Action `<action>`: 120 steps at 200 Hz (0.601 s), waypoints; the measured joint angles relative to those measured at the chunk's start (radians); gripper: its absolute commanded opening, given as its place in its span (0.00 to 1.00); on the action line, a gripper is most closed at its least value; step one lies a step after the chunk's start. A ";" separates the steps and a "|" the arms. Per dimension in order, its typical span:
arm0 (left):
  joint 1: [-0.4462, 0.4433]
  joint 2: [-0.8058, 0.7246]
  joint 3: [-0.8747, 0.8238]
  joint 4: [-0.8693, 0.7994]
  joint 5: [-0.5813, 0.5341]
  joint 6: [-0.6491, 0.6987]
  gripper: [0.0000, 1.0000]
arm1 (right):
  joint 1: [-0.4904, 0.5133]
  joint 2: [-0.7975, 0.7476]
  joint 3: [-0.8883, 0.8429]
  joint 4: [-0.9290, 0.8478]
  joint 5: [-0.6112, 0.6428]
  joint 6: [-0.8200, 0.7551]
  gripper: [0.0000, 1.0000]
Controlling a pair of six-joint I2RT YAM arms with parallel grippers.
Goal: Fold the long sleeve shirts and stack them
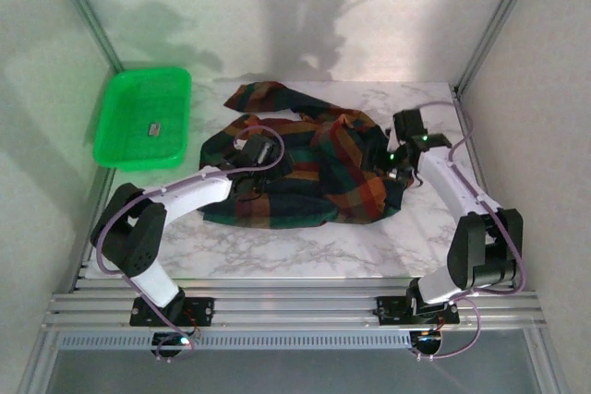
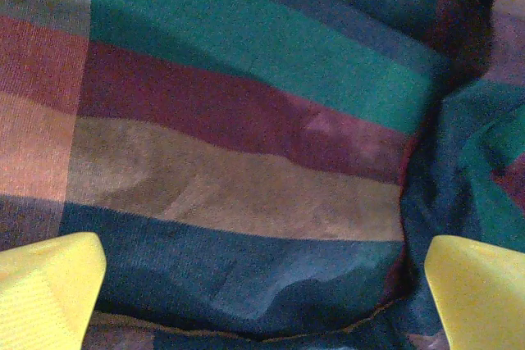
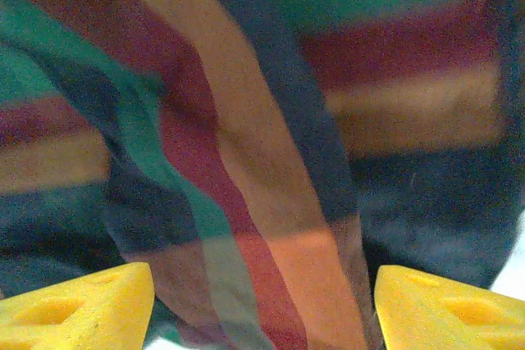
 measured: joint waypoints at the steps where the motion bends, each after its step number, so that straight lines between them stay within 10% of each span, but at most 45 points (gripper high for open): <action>1: 0.000 0.000 -0.001 0.000 0.000 0.000 1.00 | 0.000 0.001 -0.004 0.000 -0.001 0.002 0.69; 61: 0.000 0.000 -0.100 0.003 -0.010 -0.040 1.00 | 0.000 0.019 -0.163 0.066 -0.079 0.059 0.57; 120: 0.020 -0.013 -0.209 0.016 -0.101 -0.050 1.00 | -0.032 0.054 -0.158 0.119 0.021 0.068 0.02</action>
